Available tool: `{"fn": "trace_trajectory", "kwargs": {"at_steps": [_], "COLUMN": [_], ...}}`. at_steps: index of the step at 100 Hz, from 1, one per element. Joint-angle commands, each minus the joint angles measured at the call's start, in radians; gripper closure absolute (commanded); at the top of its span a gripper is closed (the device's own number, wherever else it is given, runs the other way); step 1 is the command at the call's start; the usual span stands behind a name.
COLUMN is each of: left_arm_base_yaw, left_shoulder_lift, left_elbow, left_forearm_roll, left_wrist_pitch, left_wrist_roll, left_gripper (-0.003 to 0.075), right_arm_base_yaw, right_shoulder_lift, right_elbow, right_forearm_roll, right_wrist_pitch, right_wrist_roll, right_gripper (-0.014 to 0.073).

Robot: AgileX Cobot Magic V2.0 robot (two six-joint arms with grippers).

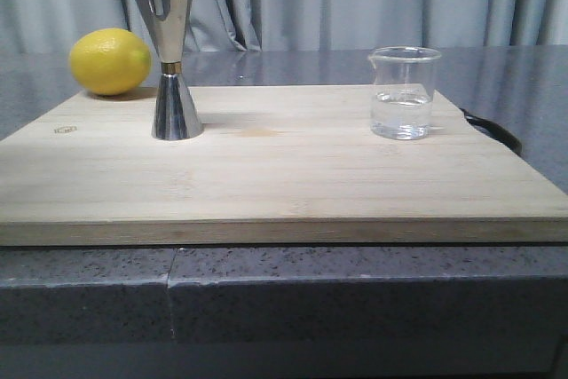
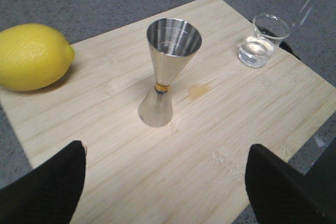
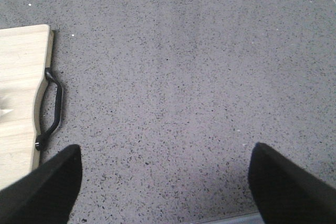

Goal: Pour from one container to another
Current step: 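Reach the left gripper to the steel jigger and grasp its waist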

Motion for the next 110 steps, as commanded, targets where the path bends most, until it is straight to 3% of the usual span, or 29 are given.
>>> {"fn": "trace_trajectory", "kwargs": {"at_steps": [1,23,37,88,110], "left_arm_base_yaw": [-0.002,-0.002,-0.002,-0.002,-0.053], "left_shoulder_lift": [0.050,0.211,0.312,0.622,0.687], "left_elbow": [0.003,0.038,0.038,0.038,0.024], "left_forearm_roll": [-0.198,-0.446,-0.562,-0.795,-0.872], "left_wrist_pitch": [-0.046,-0.021,0.025,0.360,0.360], "left_wrist_roll": [0.186,0.577,0.745,1.173,1.243], "left_gripper": [0.0156,0.0156,0.0156,0.0156,0.0156], "right_arm_base_yaw": [-0.006,-0.006,-0.006,-0.006,-0.006], "right_shoulder_lift": [0.011,0.011,0.011,0.011,0.011], "right_elbow": [-0.033,-0.033,-0.033,-0.033,-0.033], "right_forearm_roll": [-0.009,-0.009,-0.009,-0.011,-0.011], "right_wrist_pitch": [-0.058,-0.096,-0.124,-0.175,-0.180], "right_wrist_roll": [-0.006,-0.006,-0.006,-0.006,-0.006], "right_gripper": [0.0008,0.0008,0.0008,0.0008,0.0008]}}
